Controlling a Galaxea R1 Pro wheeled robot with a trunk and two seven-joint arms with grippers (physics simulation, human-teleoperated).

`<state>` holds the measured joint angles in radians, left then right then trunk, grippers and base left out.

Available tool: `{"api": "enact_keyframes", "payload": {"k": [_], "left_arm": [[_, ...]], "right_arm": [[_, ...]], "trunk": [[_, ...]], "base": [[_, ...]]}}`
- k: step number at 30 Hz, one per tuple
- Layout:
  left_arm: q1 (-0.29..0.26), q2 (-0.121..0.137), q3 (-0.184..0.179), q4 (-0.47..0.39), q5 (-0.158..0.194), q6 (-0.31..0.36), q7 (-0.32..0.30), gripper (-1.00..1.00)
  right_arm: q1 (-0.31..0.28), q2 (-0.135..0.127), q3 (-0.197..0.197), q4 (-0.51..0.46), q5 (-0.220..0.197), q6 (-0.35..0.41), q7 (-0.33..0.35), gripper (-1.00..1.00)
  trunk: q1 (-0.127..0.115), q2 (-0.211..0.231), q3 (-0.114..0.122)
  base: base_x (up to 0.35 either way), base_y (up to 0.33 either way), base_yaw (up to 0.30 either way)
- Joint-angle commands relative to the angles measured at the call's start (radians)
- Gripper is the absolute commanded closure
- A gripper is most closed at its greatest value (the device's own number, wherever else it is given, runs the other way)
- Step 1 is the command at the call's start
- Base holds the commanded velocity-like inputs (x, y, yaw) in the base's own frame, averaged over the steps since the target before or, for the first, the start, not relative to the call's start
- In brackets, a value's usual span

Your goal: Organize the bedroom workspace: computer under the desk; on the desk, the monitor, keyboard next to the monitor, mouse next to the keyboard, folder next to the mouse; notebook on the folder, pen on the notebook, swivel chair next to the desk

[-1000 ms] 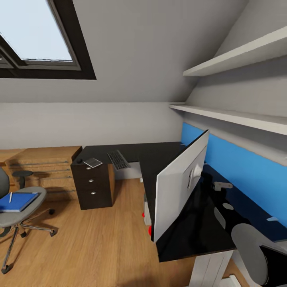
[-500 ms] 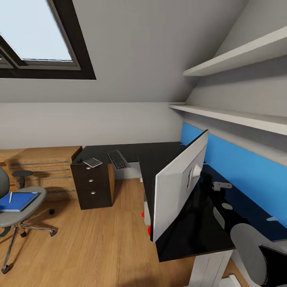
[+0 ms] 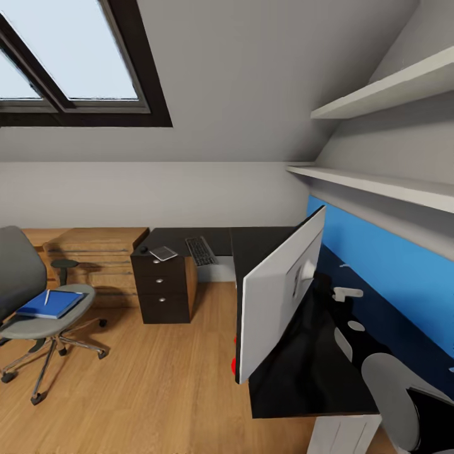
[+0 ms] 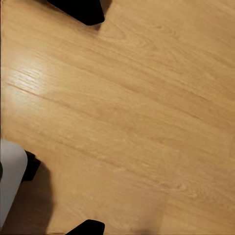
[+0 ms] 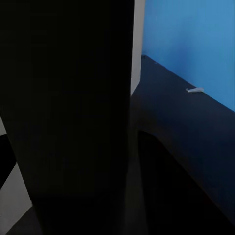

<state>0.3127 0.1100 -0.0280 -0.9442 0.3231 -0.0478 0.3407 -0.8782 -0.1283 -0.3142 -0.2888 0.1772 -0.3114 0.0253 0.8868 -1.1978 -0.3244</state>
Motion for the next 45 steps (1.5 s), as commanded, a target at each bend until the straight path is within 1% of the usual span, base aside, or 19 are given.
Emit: {"api": "enact_keyframes", "payload": {"k": [1, 10, 13, 14, 17, 29, 37, 45], "left_arm": [[0.0, 0.001, -0.002, 0.0, 0.011, -0.005, 0.004, -1.0], [0.0, 0.002, -0.001, 0.001, 0.01, -0.007, 0.004, -1.0], [0.0, 0.002, 0.01, 0.002, 0.011, -0.007, 0.004, -1.0], [0.0, 0.002, 0.024, 0.001, 0.011, -0.008, 0.004, -1.0], [0.0, 0.001, 0.031, 0.001, 0.011, -0.008, 0.004, -1.0], [0.0, -0.001, 0.038, 0.001, 0.011, -0.009, 0.004, -1.0], [0.0, -0.001, 0.039, 0.002, 0.011, -0.009, 0.004, -1.0], [0.0, -0.001, 0.039, 0.002, 0.011, -0.009, 0.004, -1.0]], "right_arm": [[0.0, -0.001, -0.01, 0.028, -0.001, -0.004, -0.001, 1.0], [0.0, -0.001, -0.01, 0.027, -0.001, -0.003, 0.001, 1.0], [0.0, -0.002, -0.01, 0.028, -0.001, -0.003, 0.001, 1.0], [0.0, -0.001, -0.01, 0.028, 0.0, -0.004, 0.001, 1.0], [0.0, -0.002, -0.01, 0.028, 0.001, -0.003, 0.001, 1.0], [0.0, -0.001, -0.01, 0.041, 0.001, 0.0, -0.002, 1.0], [-0.001, -0.001, -0.01, 0.042, 0.001, 0.0, -0.002, 1.0], [0.0, -0.002, -0.01, 0.042, 0.001, 0.0, -0.002, 1.0]], "trunk": [[0.0, 0.0, -0.001], [0.0, 0.0, -0.001], [0.0, 0.0, -0.001], [0.0, 0.0, -0.001], [0.0, 0.0, -0.001], [0.0, 0.0, -0.001], [0.0, 0.0, -0.001], [0.0, 0.0, -0.001]], "base": [[0.015, -0.308, 0.108], [0.088, -0.275, 0.021], [0.121, -0.193, 0.0], [0.206, -0.209, 0.0], [0.189, -0.181, 0.0], [0.041, -0.045, 0.0], [0.135, -0.138, 0.0], [0.019, -0.15, 0.0]]}}
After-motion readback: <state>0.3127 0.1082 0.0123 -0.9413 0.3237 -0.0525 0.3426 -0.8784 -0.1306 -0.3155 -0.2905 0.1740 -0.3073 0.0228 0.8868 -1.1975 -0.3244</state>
